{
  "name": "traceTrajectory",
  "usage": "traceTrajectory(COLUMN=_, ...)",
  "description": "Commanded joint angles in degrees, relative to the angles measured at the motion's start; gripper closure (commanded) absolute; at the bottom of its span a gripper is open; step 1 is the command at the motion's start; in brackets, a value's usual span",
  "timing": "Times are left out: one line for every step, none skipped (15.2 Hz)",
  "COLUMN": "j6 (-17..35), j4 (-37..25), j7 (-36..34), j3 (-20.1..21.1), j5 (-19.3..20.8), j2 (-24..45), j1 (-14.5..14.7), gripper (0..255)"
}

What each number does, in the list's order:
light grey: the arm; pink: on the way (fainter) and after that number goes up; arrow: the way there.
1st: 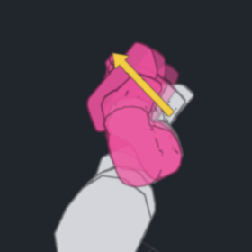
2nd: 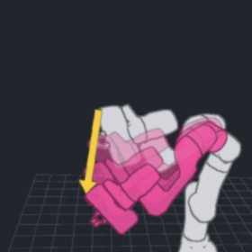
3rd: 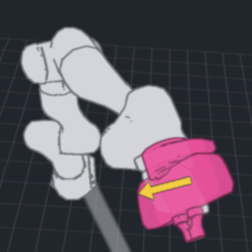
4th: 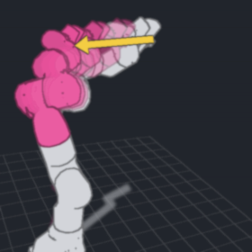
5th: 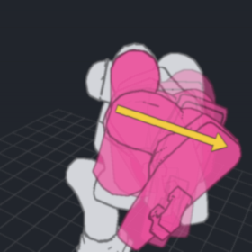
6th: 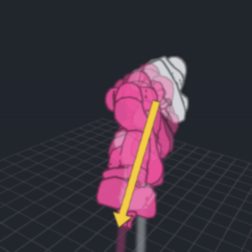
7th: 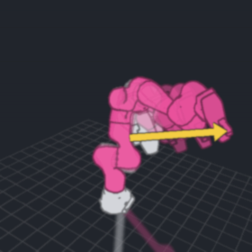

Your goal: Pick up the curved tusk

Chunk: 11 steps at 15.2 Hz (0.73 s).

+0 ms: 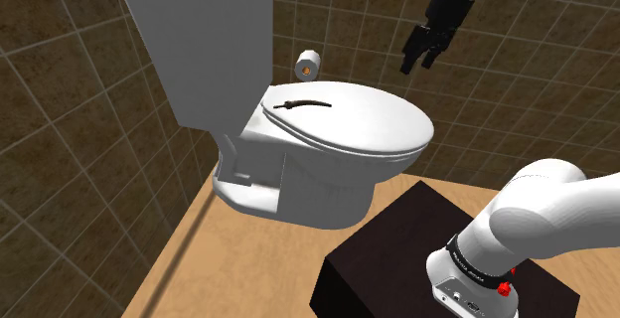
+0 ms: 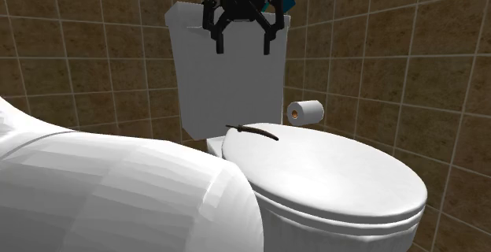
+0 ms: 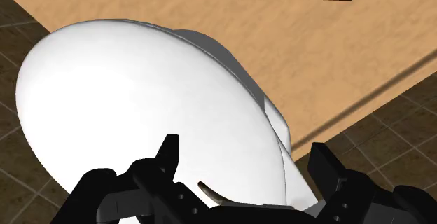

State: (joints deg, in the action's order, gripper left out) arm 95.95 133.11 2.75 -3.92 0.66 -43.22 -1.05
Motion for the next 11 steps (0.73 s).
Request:
traceTrajectory(j6=0.0, j4=0.0, j7=0.0, j3=0.0, j5=0.0, j2=0.0, j1=0.0, gripper=0)
traceTrajectory(j6=1.6, j4=0.0, j7=2.6, j3=-0.9, j5=0.6, j2=1.6, j1=0.6, gripper=0)
traceTrajectory(j6=3.1, j4=-0.2, j7=5.2, j3=-1.8, j5=1.2, j2=3.4, j1=1.1, gripper=0)
traceTrajectory(j6=4.6, j4=-0.4, j7=7.7, j3=-2.7, j5=1.7, j2=5.1, j1=1.7, gripper=0)
traceTrajectory(j6=6.1, j4=-0.8, j7=10.2, j3=-3.6, j5=2.1, j2=7.0, j1=2.3, gripper=0)
traceTrajectory(j6=7.6, j4=-1.2, j7=12.8, j3=-4.4, j5=2.5, j2=8.9, j1=2.9, gripper=0)
traceTrajectory(j6=9.0, j4=-1.7, j7=15.3, j3=-5.2, j5=2.8, j2=10.8, j1=3.5, gripper=0)
traceTrajectory(j6=10.4, j4=-2.3, j7=17.8, j3=-5.9, j5=3.1, j2=12.8, j1=4.1, gripper=0)
traceTrajectory(j6=11.7, j4=-3.0, j7=20.3, j3=-6.7, j5=3.2, j2=14.9, j1=4.8, gripper=0)
traceTrajectory(j6=13.1, j4=-3.8, j7=22.8, j3=-7.4, j5=3.3, j2=16.9, j1=5.4, gripper=0)
traceTrajectory(j6=14.3, j4=-4.6, j7=25.3, j3=-8.0, j5=3.4, j2=19.0, j1=6.0, gripper=0)
